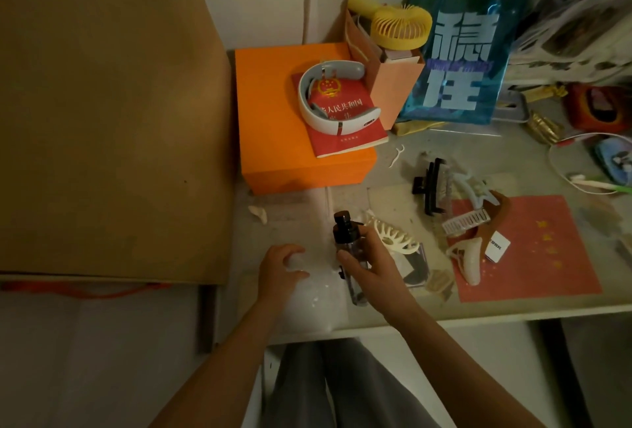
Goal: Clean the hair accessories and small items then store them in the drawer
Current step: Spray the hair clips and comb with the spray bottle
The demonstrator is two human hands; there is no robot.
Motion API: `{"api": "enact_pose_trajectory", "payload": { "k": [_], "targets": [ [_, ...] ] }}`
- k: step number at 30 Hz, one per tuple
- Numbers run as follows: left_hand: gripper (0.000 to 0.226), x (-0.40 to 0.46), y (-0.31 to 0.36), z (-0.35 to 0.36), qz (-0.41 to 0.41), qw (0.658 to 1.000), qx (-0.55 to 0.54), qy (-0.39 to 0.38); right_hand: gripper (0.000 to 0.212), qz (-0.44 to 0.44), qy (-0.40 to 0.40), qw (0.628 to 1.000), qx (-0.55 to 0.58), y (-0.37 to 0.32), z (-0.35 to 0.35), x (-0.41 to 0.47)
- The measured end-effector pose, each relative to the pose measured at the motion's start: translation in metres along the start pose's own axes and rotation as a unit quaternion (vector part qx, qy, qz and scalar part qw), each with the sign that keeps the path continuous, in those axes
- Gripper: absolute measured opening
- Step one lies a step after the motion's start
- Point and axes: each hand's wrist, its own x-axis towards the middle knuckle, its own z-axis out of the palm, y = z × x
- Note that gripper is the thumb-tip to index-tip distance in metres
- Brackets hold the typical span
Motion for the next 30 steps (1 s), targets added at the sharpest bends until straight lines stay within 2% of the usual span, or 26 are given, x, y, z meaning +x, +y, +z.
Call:
{"api": "enact_pose_trajectory", "payload": {
  "k": [7,11,14,16,19,23,30],
  "targets": [
    [0.067,-0.010,0.010,0.000,0.005,0.999,-0.030,0.016,0.032,0.013,0.021,1.000,0.016,0.004,0.000,-0.006],
    [0.066,-0.015,0.023,0.001,0.037,0.999,-0.009,0.032,0.034,0.008,0.036,0.998,0.054,-0.004,-0.011,-0.015],
    [0.058,-0.013,0.042,0.005,0.082,0.996,0.028,0.038,0.034,-0.004,0.062,0.997,0.041,-0.006,-0.027,-0.020],
    [0.054,-0.010,0.057,0.011,0.120,0.990,0.067,0.036,0.033,-0.012,0.078,0.996,0.036,-0.006,-0.043,-0.023],
    [0.067,-0.012,0.086,0.019,0.149,0.978,0.128,0.065,0.031,-0.015,0.103,0.994,0.037,-0.005,-0.071,-0.027],
    [0.072,-0.014,0.122,0.045,0.230,0.951,0.187,0.082,0.034,-0.018,0.137,0.989,0.044,0.004,-0.115,-0.028],
    [0.079,0.000,0.171,0.140,0.220,0.955,0.197,0.039,0.034,-0.009,0.130,0.990,0.056,0.040,-0.215,-0.005]
  ]
}}
